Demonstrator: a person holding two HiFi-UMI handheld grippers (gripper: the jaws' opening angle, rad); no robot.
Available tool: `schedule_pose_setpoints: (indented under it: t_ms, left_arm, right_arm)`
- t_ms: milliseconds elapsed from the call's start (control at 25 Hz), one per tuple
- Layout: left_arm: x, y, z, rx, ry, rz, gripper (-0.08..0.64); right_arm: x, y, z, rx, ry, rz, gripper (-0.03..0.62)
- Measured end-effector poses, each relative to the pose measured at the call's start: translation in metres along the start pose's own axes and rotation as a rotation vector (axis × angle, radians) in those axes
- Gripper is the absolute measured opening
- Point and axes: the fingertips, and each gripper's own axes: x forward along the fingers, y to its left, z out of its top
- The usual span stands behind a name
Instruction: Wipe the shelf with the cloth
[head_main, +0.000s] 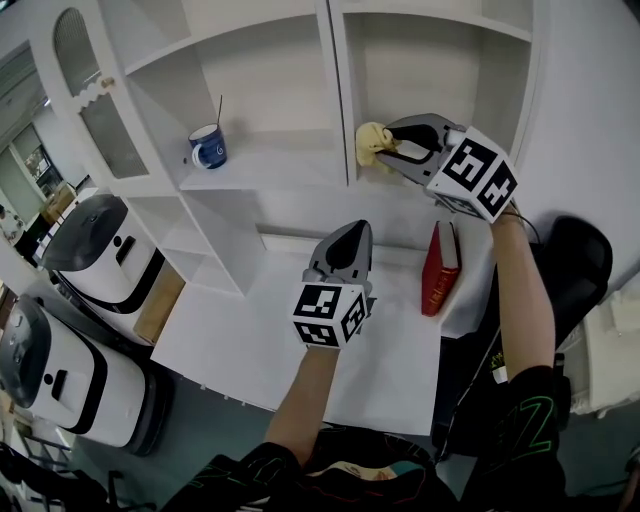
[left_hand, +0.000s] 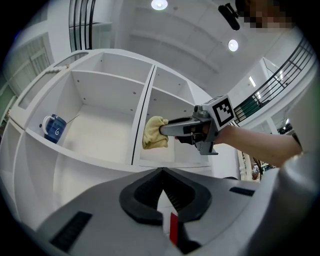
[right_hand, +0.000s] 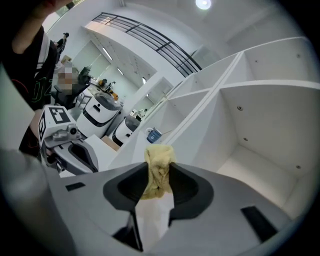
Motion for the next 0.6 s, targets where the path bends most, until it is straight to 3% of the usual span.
schedule_pose_setpoints:
  t_ms: [240,400,600]
  left_arm:
    - [-0.004,0.01,0.001,0.014,-0.004,0.031,-0.006]
    - [-0.01,0.019,-0.012,0.04,0.025,0.059,-0.006]
    - [-0.014,0.029,-0.019,0.012,0.029,0.072,-0.006]
  right_arm:
    - [0.017,-0.022,-0.031,-0.102,0.166,-0.065,0.135]
    - [0.032,-0.033,-0.06,-0.236,0.321,-0.073,0.137]
    - [0.05,-0.039,-0.08,-0.303,0.384,-0.081,0.137]
